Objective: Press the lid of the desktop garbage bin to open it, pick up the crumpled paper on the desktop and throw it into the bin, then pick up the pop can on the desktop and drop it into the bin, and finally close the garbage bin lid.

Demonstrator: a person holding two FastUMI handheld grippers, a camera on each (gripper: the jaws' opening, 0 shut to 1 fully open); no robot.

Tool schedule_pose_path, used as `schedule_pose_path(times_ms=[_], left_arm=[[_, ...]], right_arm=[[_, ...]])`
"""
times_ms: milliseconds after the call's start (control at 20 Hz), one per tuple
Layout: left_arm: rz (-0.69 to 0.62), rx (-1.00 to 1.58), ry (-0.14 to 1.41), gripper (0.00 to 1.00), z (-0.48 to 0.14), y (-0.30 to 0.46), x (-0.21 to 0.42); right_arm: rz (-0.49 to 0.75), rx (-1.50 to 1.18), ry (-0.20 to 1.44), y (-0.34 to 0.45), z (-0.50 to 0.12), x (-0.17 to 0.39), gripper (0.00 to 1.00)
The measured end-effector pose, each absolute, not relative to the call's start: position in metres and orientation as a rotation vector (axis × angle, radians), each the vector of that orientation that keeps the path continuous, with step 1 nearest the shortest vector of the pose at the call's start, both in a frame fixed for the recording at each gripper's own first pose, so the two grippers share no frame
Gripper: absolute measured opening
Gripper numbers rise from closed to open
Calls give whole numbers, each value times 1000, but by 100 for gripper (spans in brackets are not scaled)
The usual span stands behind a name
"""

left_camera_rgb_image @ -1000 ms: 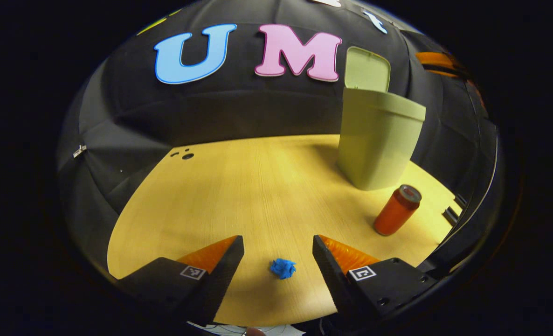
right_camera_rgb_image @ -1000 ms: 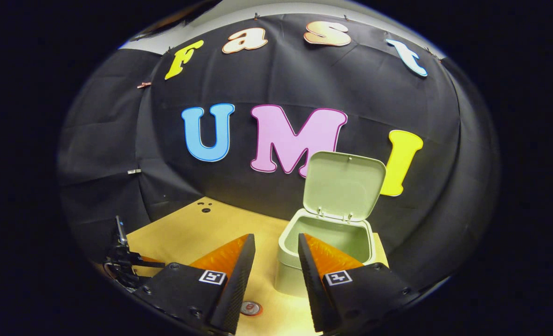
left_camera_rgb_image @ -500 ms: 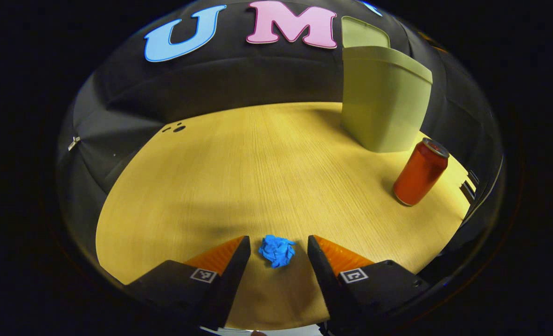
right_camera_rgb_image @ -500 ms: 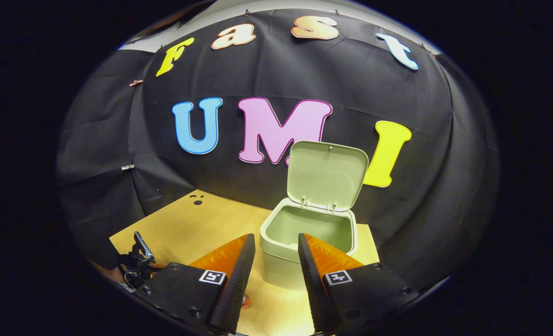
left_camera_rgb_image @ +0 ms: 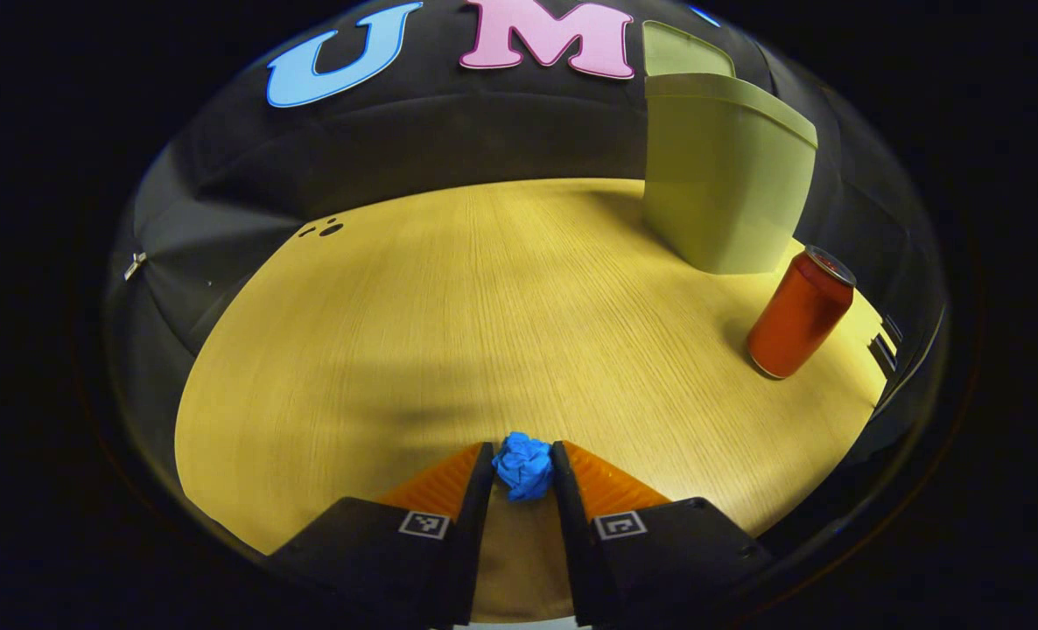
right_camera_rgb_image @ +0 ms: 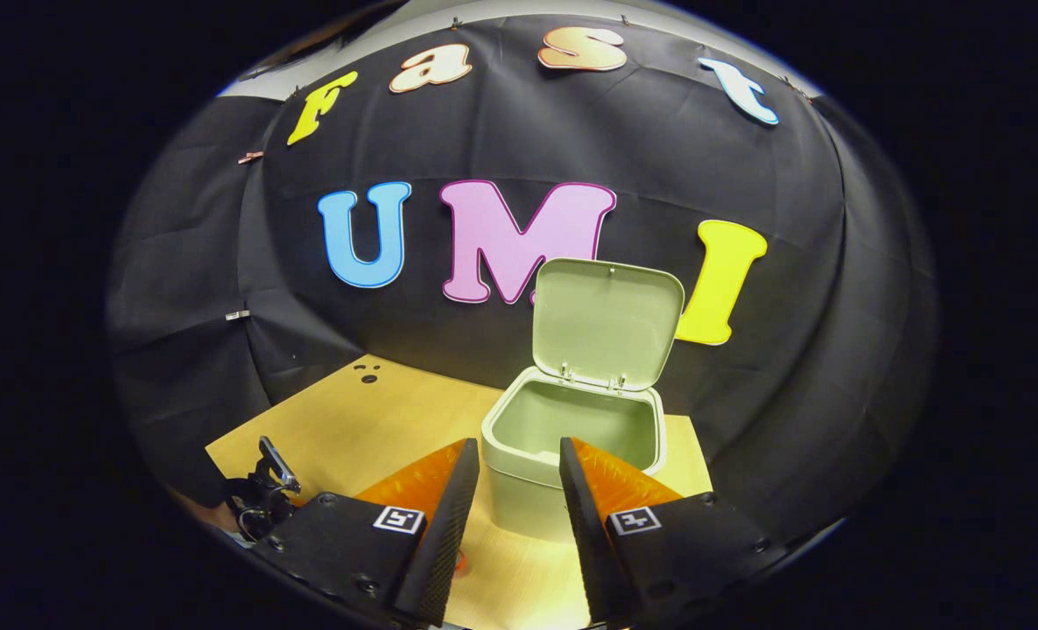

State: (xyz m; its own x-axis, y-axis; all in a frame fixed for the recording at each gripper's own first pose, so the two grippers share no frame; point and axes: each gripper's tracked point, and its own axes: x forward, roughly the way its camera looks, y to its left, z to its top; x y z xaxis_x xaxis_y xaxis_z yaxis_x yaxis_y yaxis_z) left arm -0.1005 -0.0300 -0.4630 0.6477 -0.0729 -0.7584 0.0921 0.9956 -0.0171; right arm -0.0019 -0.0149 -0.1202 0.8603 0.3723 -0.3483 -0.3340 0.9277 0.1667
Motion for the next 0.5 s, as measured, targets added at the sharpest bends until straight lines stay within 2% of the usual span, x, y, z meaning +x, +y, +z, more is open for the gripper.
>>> schedule_pose_path(times_ms=[50,150,500], left_arm=[[-91,28,862,41,-462,-28,-100],[-83,35,853,39,-455,-25,-95],[-112,11,680,41,-366,-43,-47]], right_arm=[[370,100,385,-15,-121,-2,62],[372,99,386,-14,-121,-3,62],[397,122,393,-7,-124,-11,64]])
